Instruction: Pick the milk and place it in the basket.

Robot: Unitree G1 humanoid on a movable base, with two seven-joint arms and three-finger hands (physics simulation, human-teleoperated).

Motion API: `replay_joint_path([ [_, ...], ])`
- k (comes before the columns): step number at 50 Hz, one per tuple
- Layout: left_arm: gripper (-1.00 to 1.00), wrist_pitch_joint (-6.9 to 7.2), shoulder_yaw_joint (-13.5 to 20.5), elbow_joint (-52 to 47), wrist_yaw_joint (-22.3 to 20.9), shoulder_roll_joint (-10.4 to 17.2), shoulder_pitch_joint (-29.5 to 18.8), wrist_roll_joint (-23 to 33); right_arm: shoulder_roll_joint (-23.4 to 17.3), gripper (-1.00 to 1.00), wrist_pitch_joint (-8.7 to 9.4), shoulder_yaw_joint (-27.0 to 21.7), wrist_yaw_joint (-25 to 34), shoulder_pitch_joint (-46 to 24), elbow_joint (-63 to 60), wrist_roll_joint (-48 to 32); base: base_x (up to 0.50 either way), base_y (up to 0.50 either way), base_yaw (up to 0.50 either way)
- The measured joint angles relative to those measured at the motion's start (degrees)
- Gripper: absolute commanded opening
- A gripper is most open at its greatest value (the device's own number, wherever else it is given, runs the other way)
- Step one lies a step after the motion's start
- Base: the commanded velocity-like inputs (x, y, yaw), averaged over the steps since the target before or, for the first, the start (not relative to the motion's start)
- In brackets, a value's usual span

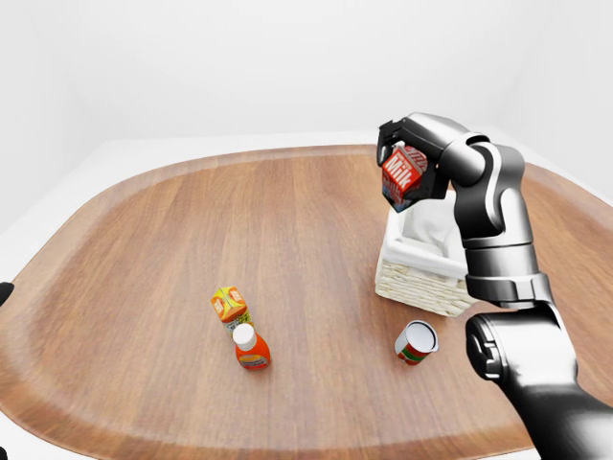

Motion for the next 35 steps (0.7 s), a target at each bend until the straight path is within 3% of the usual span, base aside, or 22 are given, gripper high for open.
replay_joint_path([
  [35,1.00,0.00,0.08,-0.11,0.27,-0.03,0.06,0.10,-5.95,-1.00,0.00,-1.53,-1.10,-3.34,15.10,3.58,0.00,0.00,0.00],
])
